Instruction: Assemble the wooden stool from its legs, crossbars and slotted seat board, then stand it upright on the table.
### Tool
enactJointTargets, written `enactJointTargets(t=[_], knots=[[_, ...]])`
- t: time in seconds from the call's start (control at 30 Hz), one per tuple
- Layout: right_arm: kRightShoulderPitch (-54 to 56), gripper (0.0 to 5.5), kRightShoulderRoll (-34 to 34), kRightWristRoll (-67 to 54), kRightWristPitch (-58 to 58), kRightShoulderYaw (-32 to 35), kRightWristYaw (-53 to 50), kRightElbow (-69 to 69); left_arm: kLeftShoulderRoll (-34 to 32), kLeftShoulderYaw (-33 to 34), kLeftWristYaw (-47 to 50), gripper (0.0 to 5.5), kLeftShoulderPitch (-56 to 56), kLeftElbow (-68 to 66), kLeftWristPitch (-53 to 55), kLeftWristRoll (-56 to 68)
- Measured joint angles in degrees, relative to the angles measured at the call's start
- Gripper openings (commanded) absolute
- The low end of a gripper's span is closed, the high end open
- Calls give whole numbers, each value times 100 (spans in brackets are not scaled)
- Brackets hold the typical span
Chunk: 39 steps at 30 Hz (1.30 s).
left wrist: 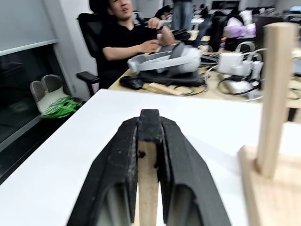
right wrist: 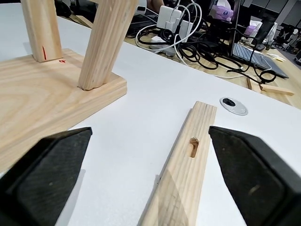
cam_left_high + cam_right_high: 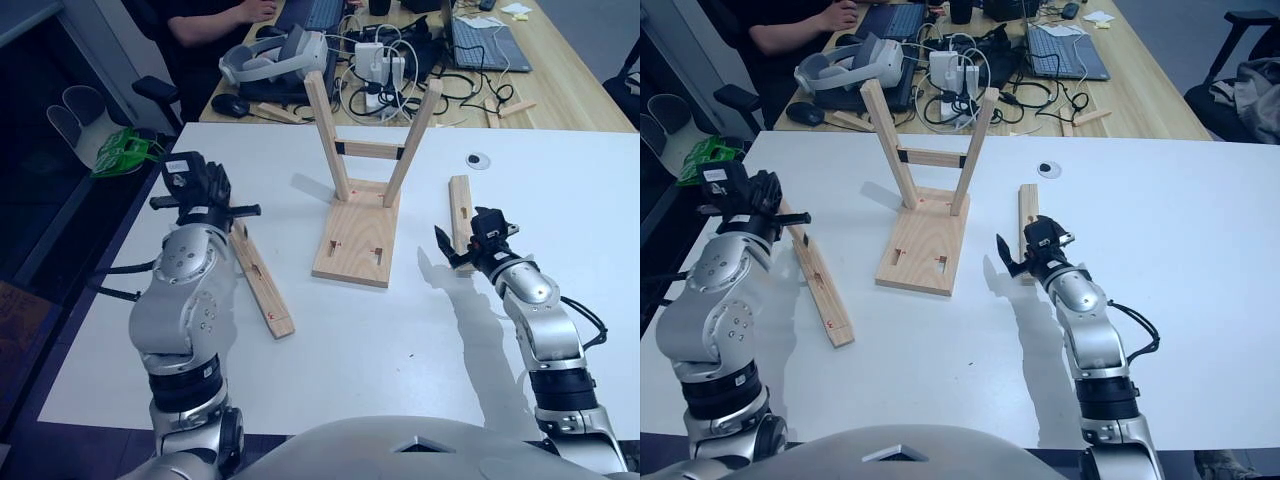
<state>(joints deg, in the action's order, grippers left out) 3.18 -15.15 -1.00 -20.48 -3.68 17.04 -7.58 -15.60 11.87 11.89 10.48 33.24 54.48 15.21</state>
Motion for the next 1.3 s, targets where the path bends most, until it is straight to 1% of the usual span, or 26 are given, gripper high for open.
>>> enactJointTargets(t=[0.1, 0.2, 0.3, 0.43, 0.6, 0.93, 1.13, 1.23, 1.3], knots=[[-43, 459, 320, -98, -126, -126, -49, -170, -67, 129, -81, 41, 187, -13, 615, -28], [-73, 459, 493, -290, -173, -4, -146, -181, -250, 242, -178, 41, 480, -138, 1202, -37], [-73, 459, 650, -377, -170, 16, -238, -186, -502, 202, -307, 41, 483, -335, 1247, -247], [-61, 459, 727, -432, -165, 53, -284, -184, -594, 56, -436, 41, 437, -824, 939, -470], [4, 459, 720, -492, -171, 87, -256, -165, -274, -76, -542, 41, 443, -1422, 616, -567], [173, 459, 718, -705, -343, 241, -175, 12, 460, 19, -784, 41, 580, -1444, 446, -332], [260, 459, 716, -728, -344, 282, -147, 130, 648, 162, -1033, 41, 707, -1420, 344, -61], [267, 459, 700, -773, -342, 337, -138, 174, 614, 411, -1608, 41, 821, -1466, 90, 401], [275, 459, 657, -782, -341, 393, -130, 205, 225, 558, -2385, 41, 958, -1655, -257, 763]])
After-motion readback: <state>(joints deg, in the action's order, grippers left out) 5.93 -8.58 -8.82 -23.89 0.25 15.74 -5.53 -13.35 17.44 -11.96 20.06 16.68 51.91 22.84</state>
